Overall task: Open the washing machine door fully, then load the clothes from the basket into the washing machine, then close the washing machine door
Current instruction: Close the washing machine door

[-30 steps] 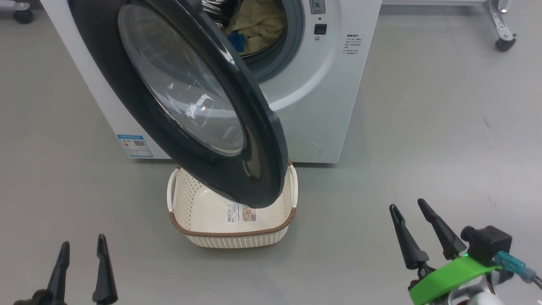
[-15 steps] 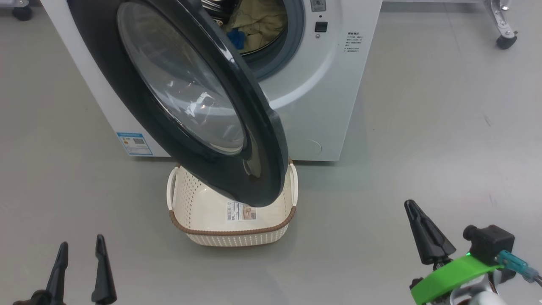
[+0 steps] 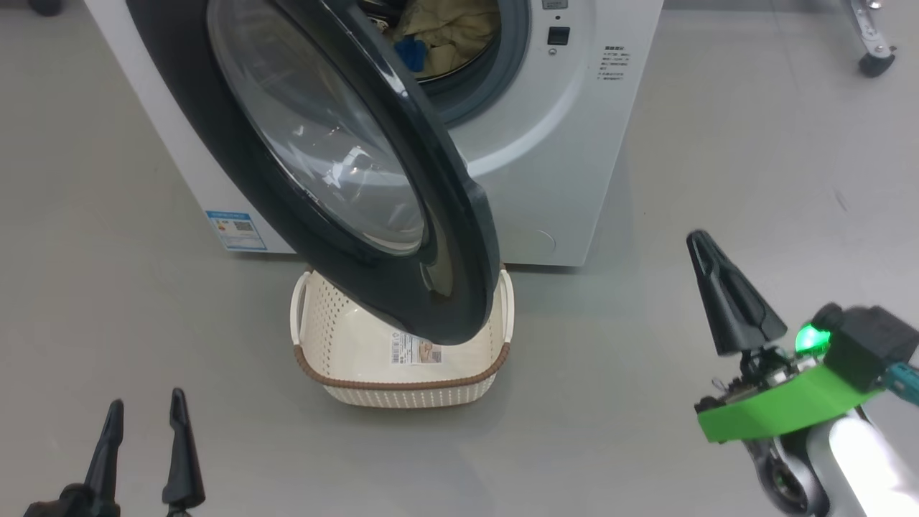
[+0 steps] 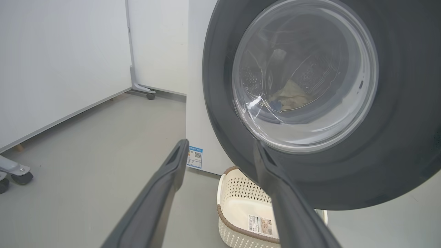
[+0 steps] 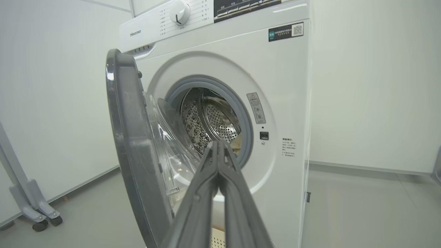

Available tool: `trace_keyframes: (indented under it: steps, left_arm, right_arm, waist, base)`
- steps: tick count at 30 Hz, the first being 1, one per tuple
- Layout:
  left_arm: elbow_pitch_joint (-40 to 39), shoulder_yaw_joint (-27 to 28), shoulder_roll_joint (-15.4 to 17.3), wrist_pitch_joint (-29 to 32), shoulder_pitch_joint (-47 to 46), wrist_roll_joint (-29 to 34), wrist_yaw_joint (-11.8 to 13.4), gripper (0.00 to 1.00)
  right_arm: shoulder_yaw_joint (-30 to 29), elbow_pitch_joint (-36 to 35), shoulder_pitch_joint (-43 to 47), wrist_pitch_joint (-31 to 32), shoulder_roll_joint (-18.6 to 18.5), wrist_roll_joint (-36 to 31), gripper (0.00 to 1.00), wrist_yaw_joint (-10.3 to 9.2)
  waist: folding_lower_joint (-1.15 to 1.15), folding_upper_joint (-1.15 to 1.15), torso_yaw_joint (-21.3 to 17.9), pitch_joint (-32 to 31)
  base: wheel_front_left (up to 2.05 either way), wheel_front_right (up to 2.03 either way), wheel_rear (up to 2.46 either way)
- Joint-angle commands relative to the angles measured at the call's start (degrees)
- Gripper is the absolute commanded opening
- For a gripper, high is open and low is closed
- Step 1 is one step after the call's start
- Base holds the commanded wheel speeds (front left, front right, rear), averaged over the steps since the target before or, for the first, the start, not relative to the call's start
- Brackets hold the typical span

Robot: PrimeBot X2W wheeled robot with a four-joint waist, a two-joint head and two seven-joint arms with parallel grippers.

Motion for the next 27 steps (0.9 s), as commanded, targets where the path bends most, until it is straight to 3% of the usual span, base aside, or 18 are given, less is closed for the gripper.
trace_keyframes:
  steps: [1,14,20,27]
  left_arm:
    - [-2.1,2.0,0.3,-0.4,-2.9,0.5,-0.1,1.00]
    - [-2.0,0.7,-1.2,-0.4,-5.0,0.6,-0.7,1.00]
    - [-1.6,-0.5,-1.9,-0.4,-6.6,0.6,-0.8,1.00]
    - [-1.1,-2.1,-3.1,-0.4,-9.4,0.3,-0.9,1.00]
  right_arm:
    - [1.8,-3.8,-3.9,-0.6,-1.6,-0.7,0.00,-0.16]
    - [13.8,-18.0,-13.1,1.6,-1.9,0.1,0.00,-0.16]
    - [19.8,-18.1,-14.8,3.4,-1.3,1.6,0.00,-0.16]
    - [26.1,-12.4,-15.8,4.3,-1.4,3.6,0.00,-0.16]
  waist:
    - [0.00,0.00,0.6,0.1]
    - [0.00,0.00,4.3,1.5]
    - [0.00,0.00,6.5,3.0]
    - [0.00,0.00,10.7,5.6]
  base:
    - [0.00,0.00,0.00]
    - [0.00,0.00,0.00]
    - [0.00,0.00,0.00]
    - [0.00,0.00,0.00]
